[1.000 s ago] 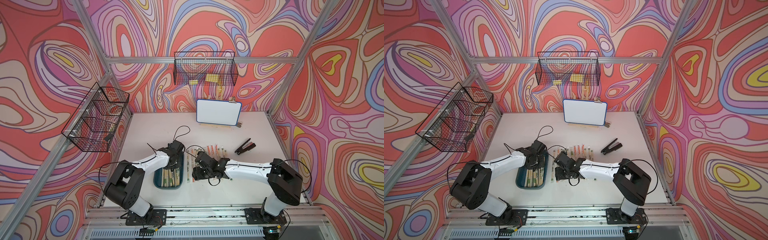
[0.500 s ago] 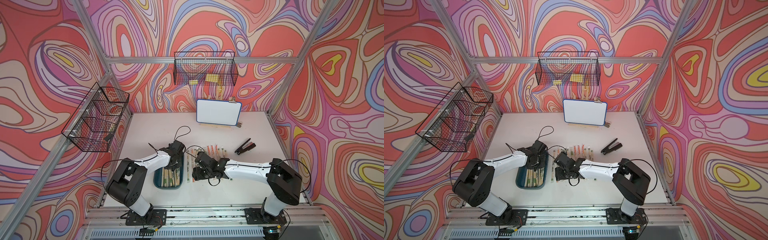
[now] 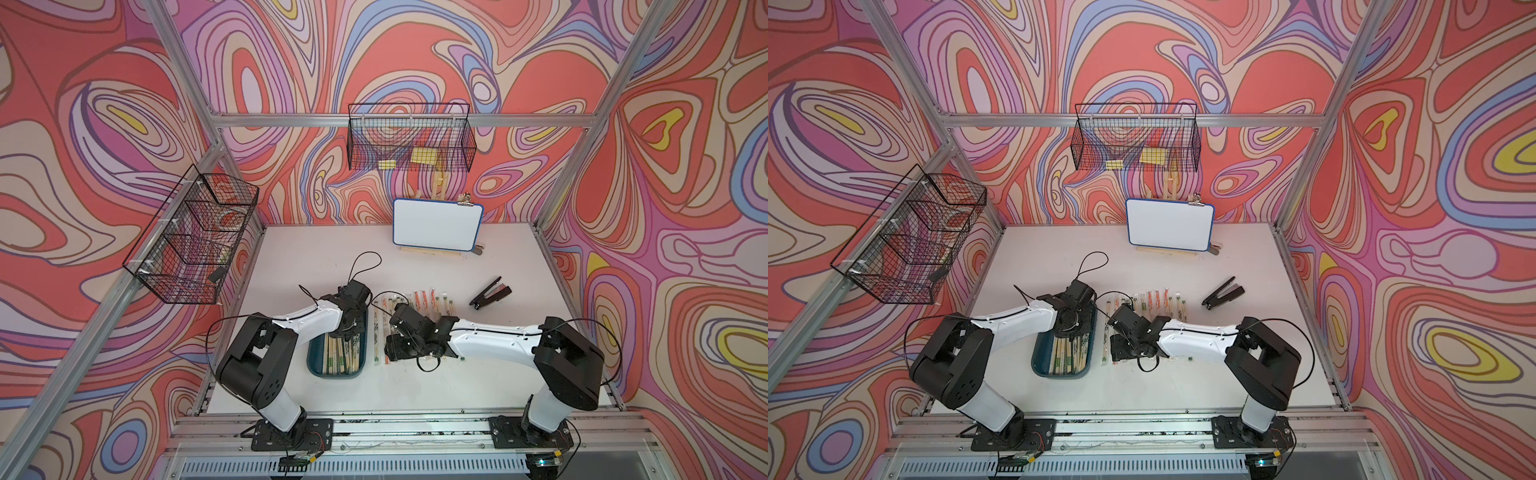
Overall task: Take the paired disposable chopsticks out of the storage box
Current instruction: Pick up the paired disposable chopsticks from the storage box.
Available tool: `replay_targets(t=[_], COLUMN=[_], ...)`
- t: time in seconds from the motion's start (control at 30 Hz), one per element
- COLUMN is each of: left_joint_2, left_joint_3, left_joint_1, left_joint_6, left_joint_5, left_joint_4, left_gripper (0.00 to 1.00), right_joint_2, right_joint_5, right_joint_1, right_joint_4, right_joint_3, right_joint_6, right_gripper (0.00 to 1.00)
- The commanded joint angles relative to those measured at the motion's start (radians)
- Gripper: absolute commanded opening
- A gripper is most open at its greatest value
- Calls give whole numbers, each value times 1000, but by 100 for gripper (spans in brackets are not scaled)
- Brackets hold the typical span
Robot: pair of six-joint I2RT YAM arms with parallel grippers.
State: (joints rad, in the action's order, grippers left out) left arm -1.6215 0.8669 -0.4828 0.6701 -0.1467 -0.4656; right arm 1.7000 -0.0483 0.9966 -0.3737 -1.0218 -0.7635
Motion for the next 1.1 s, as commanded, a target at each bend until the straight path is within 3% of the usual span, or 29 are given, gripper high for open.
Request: replay_targets(t=[0.0, 0.67, 1.07], left_joint_2=[-33, 147, 265], left_joint_3=[0, 73, 190], left_joint_1=[6, 14, 10], left_joint_6=[-3, -40, -70], left_joint_5=[6, -119, -30], left_joint_4=[-22, -173, -233], left_gripper=[0, 0, 0], right_joint_2=[12, 13, -7], right_joint_5=[17, 16, 26], right_joint_1=[2, 2, -32], right_joint_4=[-11, -12, -17], right_joint_3=[-22, -29, -31], right_joint_6=[12, 17, 32], right_gripper=[63, 63, 63])
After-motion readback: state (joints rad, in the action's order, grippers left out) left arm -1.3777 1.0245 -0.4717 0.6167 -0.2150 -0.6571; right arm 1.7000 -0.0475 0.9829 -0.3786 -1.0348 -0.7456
